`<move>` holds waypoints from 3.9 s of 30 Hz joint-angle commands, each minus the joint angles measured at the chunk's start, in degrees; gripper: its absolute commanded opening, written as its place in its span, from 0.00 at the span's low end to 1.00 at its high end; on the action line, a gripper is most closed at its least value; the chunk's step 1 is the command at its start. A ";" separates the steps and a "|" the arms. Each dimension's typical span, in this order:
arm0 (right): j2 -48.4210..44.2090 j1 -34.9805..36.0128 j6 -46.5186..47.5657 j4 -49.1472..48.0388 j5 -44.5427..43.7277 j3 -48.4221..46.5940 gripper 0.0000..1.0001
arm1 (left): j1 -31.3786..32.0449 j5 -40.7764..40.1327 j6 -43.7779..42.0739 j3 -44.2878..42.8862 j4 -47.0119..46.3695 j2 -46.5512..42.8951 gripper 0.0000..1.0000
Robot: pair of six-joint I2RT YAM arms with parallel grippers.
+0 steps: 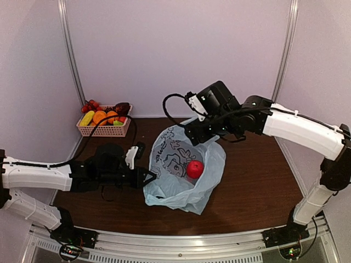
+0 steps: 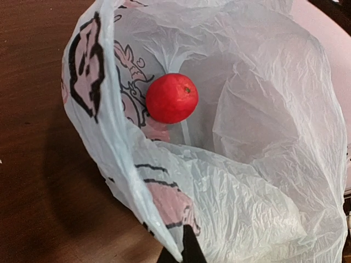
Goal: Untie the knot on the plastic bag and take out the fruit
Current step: Adjust the bag opening for the takeout bag, then reach into the gripper in the takeout bag, then pick up the fake fruit from the takeout bag, then pass from the right arm to the left
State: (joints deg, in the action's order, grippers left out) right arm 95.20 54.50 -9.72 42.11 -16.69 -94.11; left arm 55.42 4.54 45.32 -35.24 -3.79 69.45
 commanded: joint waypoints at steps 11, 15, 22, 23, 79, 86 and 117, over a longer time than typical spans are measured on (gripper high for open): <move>9.07 7.81 -4.46 0.32 8.22 -3.42 0.68 | -0.45 -0.99 -1.99 0.00 0.23 -1.38 0.00; 13.26 5.06 -7.61 0.99 7.09 -2.39 0.65 | -0.47 -0.85 -1.82 0.09 0.45 -1.34 0.00; 17.73 -0.32 -12.26 -1.82 5.61 1.11 0.71 | -0.41 -0.53 -1.46 0.46 0.56 -1.04 0.00; 18.38 -0.82 -13.07 -2.27 5.01 1.22 0.72 | -0.47 -0.32 -1.40 0.40 0.47 -0.86 0.00; -7.79 -3.44 -18.03 -50.26 42.38 32.63 0.49 | -0.40 -1.26 -1.53 -3.88 0.35 4.89 0.00; -14.35 -3.33 -21.42 -54.68 44.38 34.98 0.49 | 0.78 -12.65 -8.09 -5.47 6.08 -5.67 0.83; -16.47 -0.18 -29.00 -55.34 54.80 29.99 0.49 | 12.65 -1.61 -41.62 -16.38 -12.10 -2.34 0.97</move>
State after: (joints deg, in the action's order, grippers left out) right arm 78.06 53.80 -37.56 -12.25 35.79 -62.06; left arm 67.44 2.55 5.43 -50.70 -11.40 65.43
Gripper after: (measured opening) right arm 0.678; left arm 0.974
